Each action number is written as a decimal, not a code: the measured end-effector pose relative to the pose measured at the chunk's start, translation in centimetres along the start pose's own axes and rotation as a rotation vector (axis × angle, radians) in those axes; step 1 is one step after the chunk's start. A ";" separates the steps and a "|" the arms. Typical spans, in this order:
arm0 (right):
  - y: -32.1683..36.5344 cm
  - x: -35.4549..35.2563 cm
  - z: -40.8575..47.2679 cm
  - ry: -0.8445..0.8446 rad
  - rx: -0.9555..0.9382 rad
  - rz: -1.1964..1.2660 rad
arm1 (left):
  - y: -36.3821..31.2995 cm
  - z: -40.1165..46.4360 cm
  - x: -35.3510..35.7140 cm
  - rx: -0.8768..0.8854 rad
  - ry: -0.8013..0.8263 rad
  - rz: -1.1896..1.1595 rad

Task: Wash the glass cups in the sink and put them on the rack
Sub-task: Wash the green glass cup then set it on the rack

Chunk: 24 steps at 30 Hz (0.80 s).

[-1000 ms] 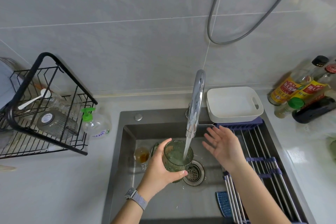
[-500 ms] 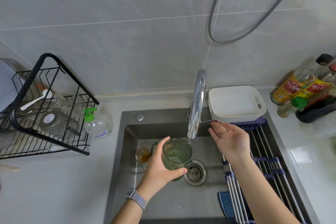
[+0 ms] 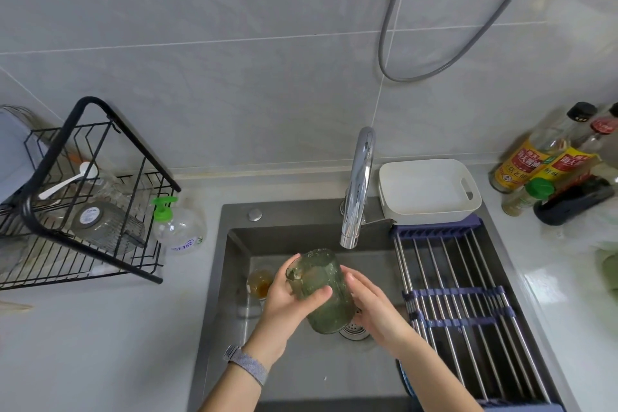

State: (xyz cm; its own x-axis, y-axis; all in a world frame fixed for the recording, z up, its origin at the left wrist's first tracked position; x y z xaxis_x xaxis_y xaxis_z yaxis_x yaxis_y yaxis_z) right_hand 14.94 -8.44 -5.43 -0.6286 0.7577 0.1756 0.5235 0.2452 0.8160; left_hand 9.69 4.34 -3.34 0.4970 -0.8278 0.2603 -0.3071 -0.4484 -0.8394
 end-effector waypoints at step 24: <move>-1.2 -3.5 -6.5 -0.457 -0.077 -0.098 | 1.5 -7.1 -2.5 -0.228 -0.072 0.087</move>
State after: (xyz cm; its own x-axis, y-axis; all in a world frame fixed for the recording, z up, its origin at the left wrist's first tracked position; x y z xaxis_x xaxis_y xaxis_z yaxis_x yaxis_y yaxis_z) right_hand 12.74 -15.36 -3.43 -0.3457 0.9262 -0.1503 0.4193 0.2958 0.8583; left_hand 2.20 3.37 -1.89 0.5149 -0.8441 0.1497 -0.5223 -0.4474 -0.7260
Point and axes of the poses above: each hand's wrist, its own z-axis towards the middle knuckle, its own x-axis out of the palm, y = z × x, the point moved 10 cm from there along z, towards the middle knuckle, and after that the axes turned 9 degrees about -z, right-handed, at the moved point
